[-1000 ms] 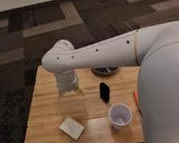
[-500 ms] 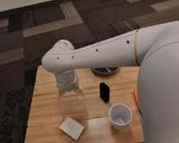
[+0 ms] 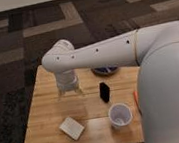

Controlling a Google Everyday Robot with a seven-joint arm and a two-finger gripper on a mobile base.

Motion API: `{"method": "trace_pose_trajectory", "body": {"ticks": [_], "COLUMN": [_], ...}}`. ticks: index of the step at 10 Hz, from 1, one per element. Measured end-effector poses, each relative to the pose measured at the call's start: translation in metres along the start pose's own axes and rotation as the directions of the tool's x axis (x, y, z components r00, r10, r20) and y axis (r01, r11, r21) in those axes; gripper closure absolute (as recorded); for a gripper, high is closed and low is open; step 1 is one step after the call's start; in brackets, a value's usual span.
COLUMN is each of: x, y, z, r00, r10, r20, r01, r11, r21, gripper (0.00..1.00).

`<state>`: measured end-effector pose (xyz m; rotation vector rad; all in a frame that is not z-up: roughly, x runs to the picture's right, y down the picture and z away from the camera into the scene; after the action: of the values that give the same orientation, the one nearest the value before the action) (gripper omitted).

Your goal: Knock the eraser over

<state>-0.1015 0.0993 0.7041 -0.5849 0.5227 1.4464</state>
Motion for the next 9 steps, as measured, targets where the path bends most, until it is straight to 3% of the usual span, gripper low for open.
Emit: {"method": "trace_pose_trajectory", "body": {"ticks": [9], "x": [0.0002], "y": [-0.0093], "z": [0.0055], "r00": [1.0], "r10": [0.01], "r20": [0.006], "r01": [-0.01], "r11": [1.0], "r21": [0.002], "gripper": [0.35]}}
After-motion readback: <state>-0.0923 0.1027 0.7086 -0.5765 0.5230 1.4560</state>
